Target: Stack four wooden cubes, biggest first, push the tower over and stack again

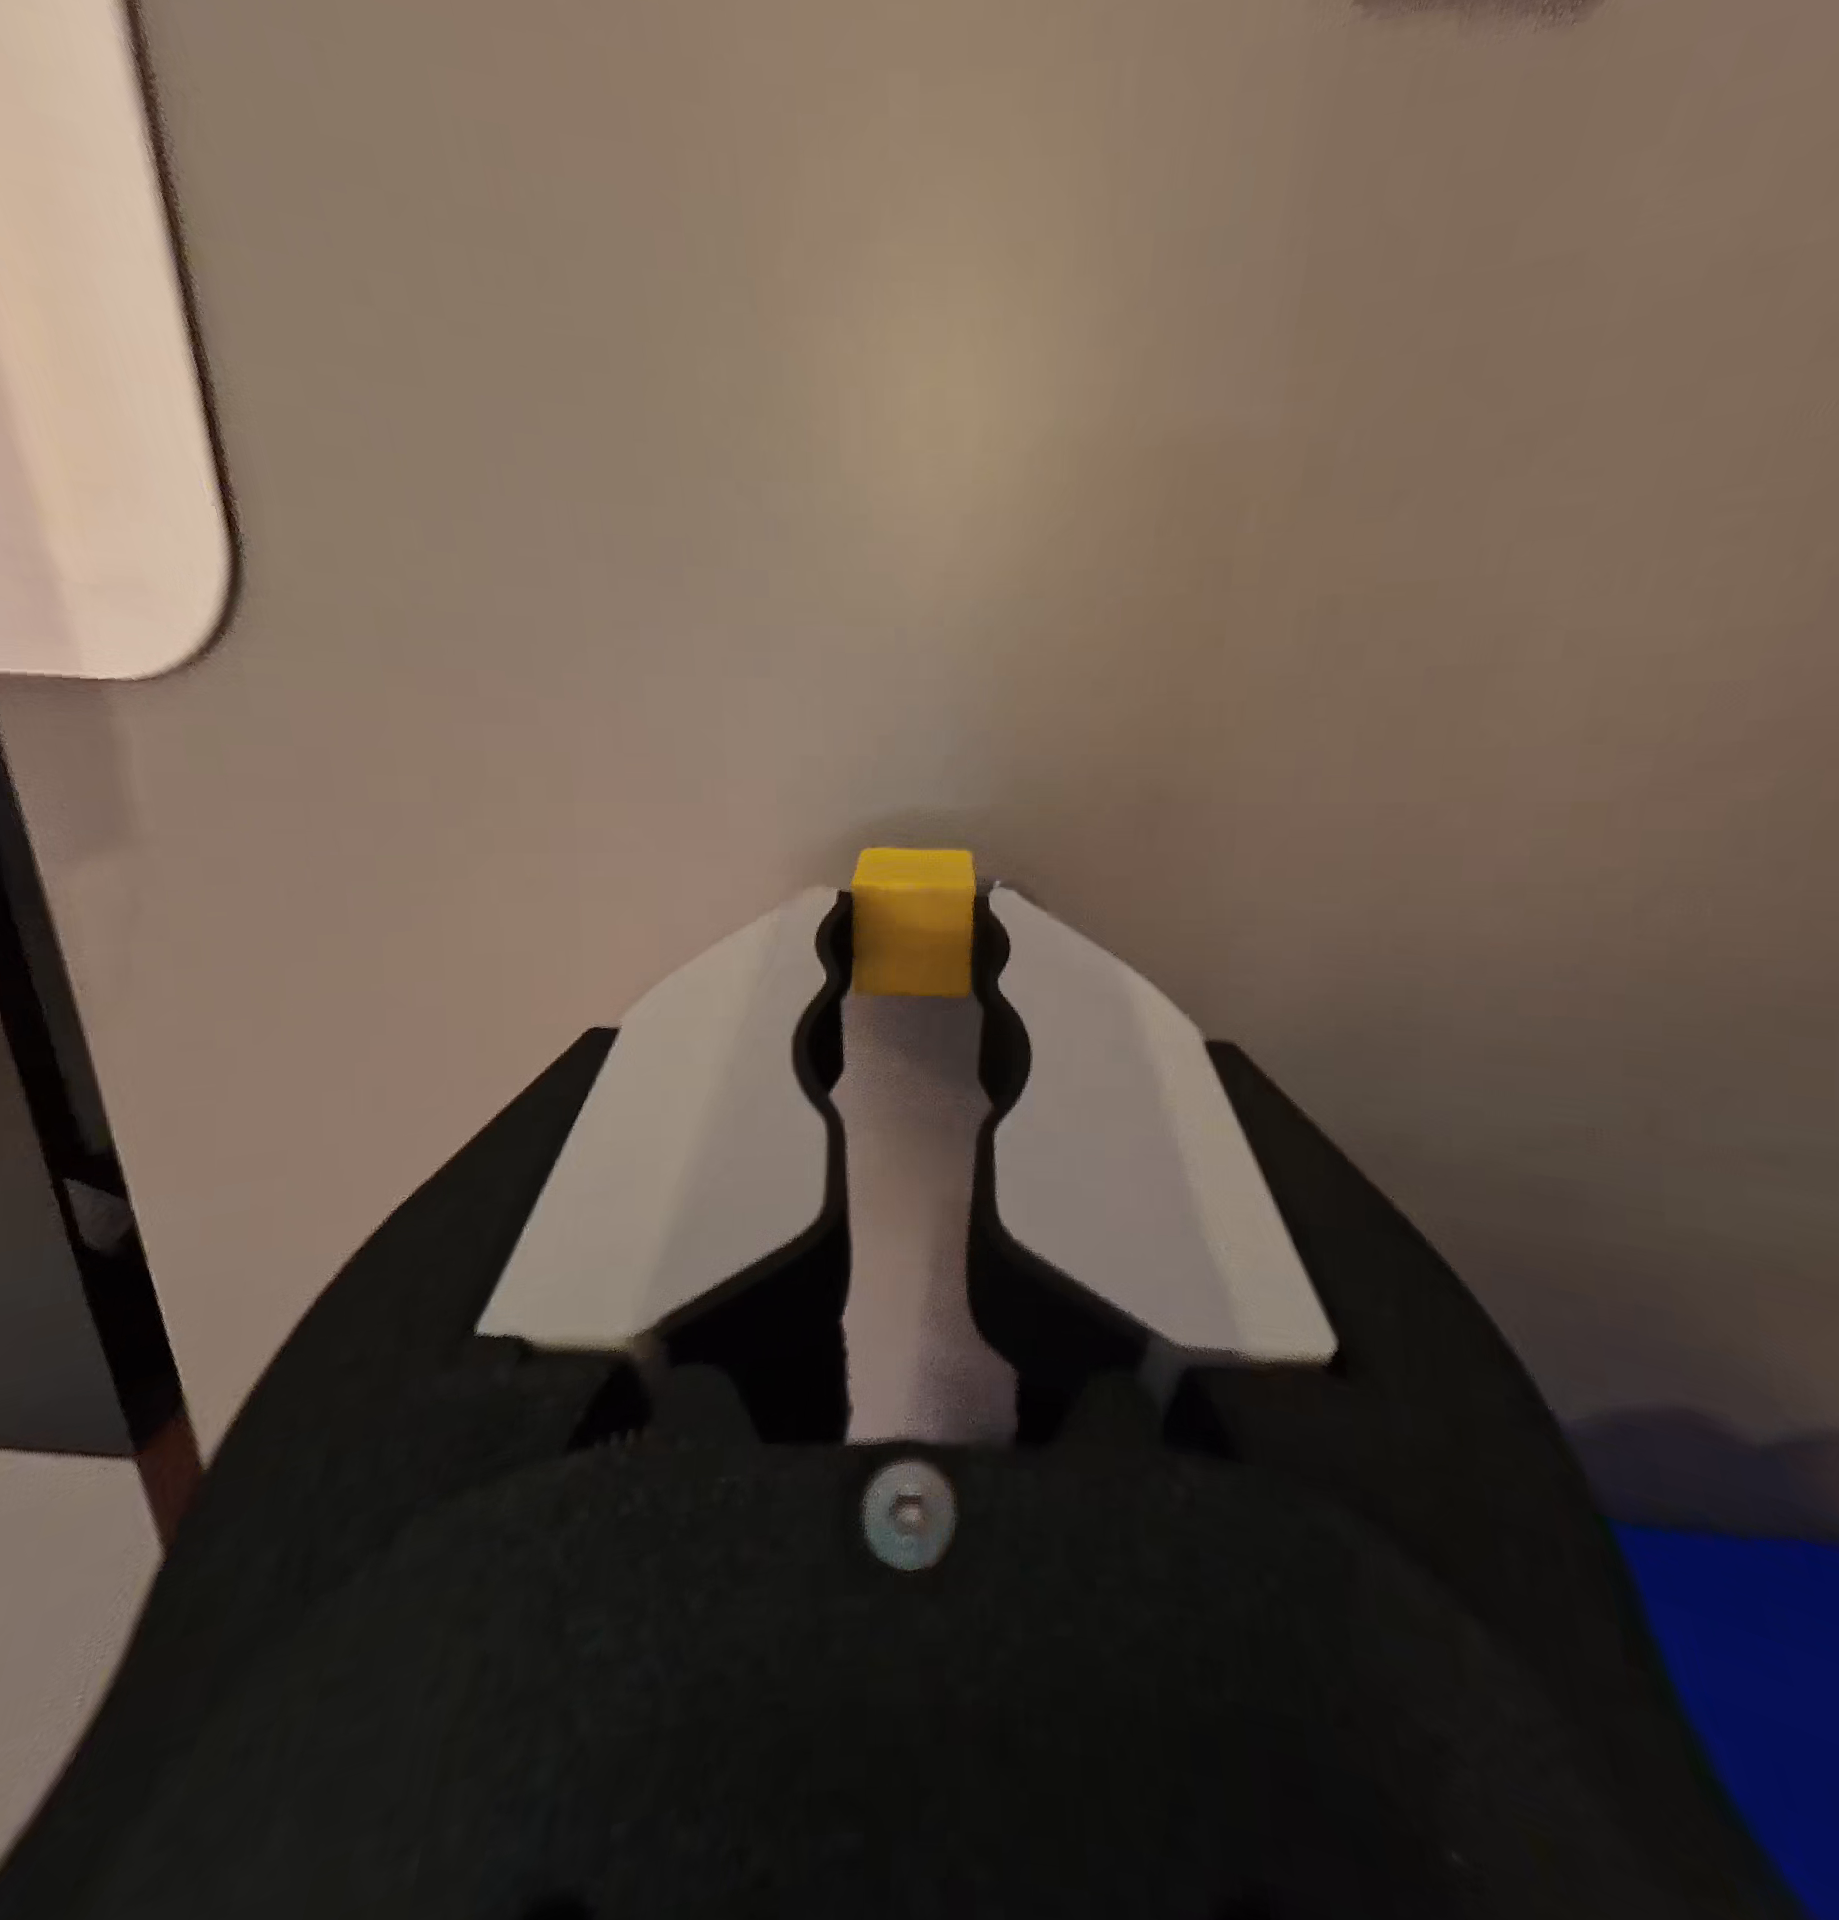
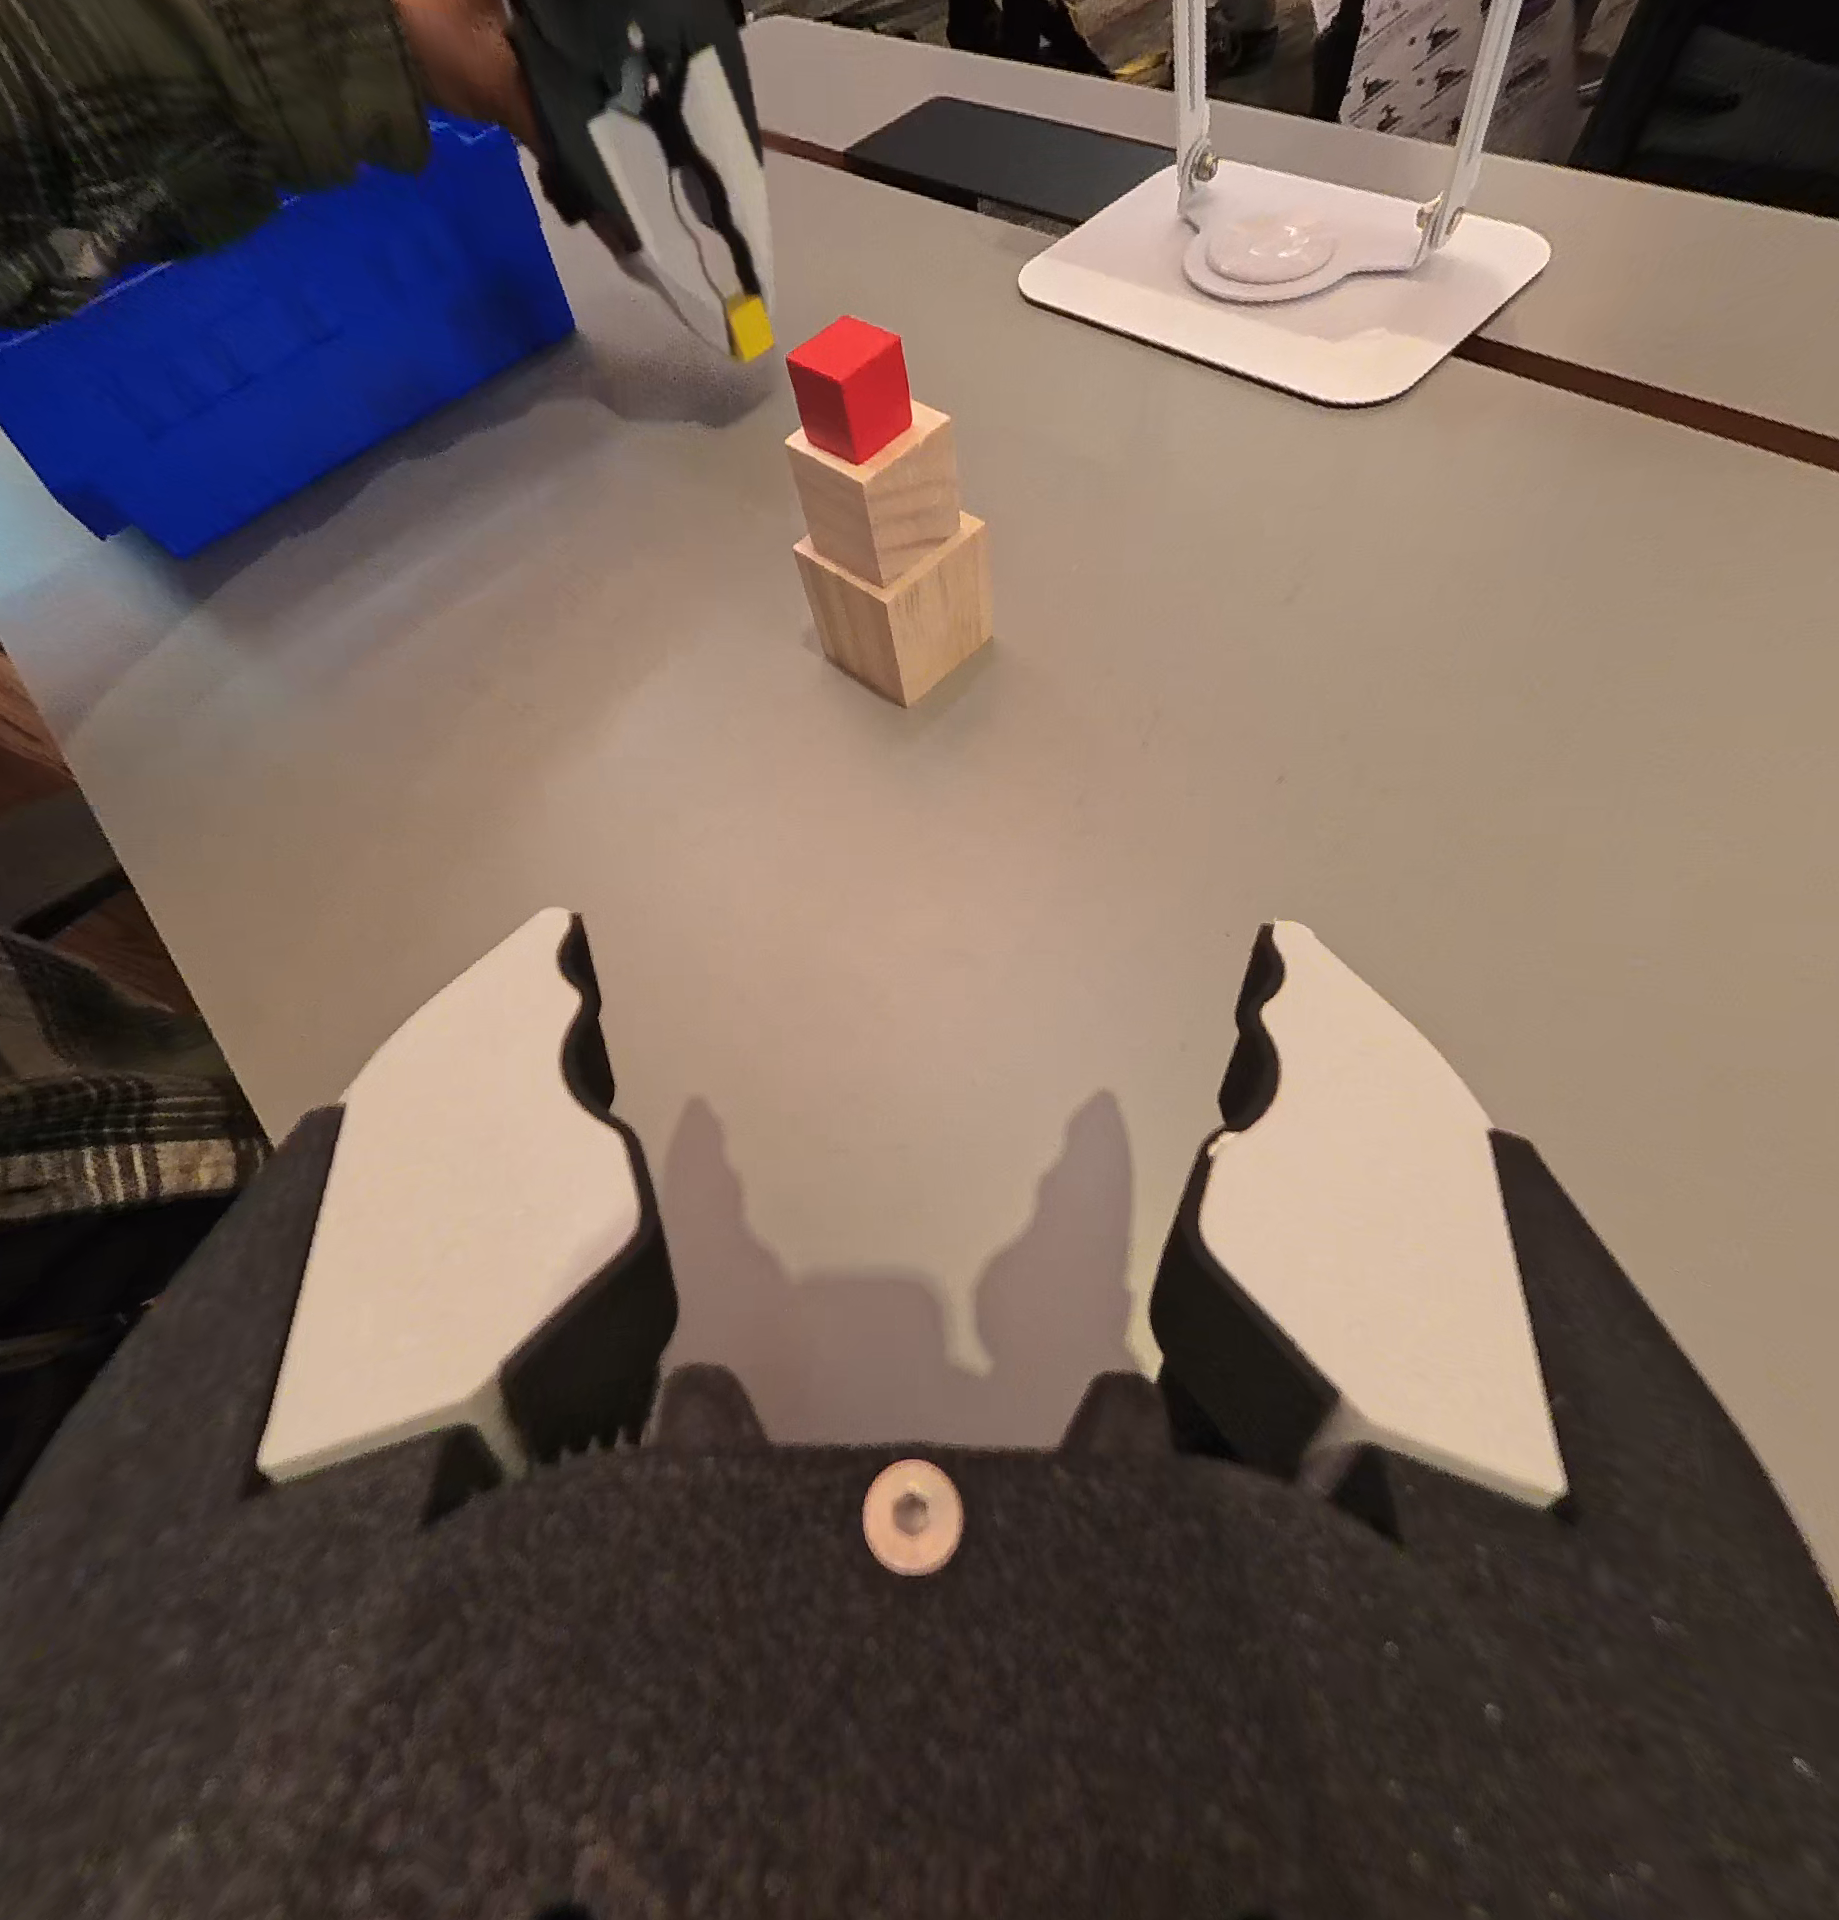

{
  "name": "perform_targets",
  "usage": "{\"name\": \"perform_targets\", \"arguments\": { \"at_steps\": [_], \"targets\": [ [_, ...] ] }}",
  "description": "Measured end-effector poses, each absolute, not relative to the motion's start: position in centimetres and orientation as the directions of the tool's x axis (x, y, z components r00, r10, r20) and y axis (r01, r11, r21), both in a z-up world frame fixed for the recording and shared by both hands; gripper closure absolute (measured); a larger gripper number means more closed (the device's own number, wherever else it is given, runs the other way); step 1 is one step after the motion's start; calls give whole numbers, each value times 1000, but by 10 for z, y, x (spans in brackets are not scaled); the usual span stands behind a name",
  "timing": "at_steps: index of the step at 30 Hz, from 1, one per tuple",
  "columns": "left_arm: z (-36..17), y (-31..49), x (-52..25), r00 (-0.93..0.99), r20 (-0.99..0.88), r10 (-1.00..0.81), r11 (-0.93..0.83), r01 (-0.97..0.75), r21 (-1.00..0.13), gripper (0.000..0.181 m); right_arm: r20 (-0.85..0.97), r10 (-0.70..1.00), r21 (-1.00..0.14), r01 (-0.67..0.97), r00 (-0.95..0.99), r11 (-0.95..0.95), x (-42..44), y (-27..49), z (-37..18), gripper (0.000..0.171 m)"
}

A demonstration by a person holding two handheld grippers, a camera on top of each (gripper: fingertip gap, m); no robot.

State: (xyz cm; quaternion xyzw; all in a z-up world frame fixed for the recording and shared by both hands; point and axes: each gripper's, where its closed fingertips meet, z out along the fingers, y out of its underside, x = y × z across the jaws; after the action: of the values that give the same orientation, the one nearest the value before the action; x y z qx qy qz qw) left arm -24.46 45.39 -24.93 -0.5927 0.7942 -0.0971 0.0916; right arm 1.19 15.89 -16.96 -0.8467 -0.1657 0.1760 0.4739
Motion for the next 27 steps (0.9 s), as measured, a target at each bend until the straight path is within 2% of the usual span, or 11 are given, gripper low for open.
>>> {"name": "perform_targets", "arguments": {
  "at_steps": [3,6,11,16,27],
  "targets": [
    [-217,437,-214,-148,13,-989,137,-939,-315,160,-147,450,-858,113,881,-501,11,159,-171,56],
    [-188,408,-180,-110,53,-992,87,-941,-328,160,-151,456,-854,117,877,-507,9,158,-173,56],
    [-160,360,-137,-180,9,-984,173,-960,-220,160,-155,465,-850,122,872,-512,6,157,-174,56],
    [-140,330,-103,-230,-8,-973,227,-953,-199,160,-155,467,-855,119,870,-504,7,155,-171,57],
    [-153,314,-88,-251,-17,-968,251,-958,-136,160,-154,468,-865,111,870,-490,9,152,-165,57]
  ]
}}
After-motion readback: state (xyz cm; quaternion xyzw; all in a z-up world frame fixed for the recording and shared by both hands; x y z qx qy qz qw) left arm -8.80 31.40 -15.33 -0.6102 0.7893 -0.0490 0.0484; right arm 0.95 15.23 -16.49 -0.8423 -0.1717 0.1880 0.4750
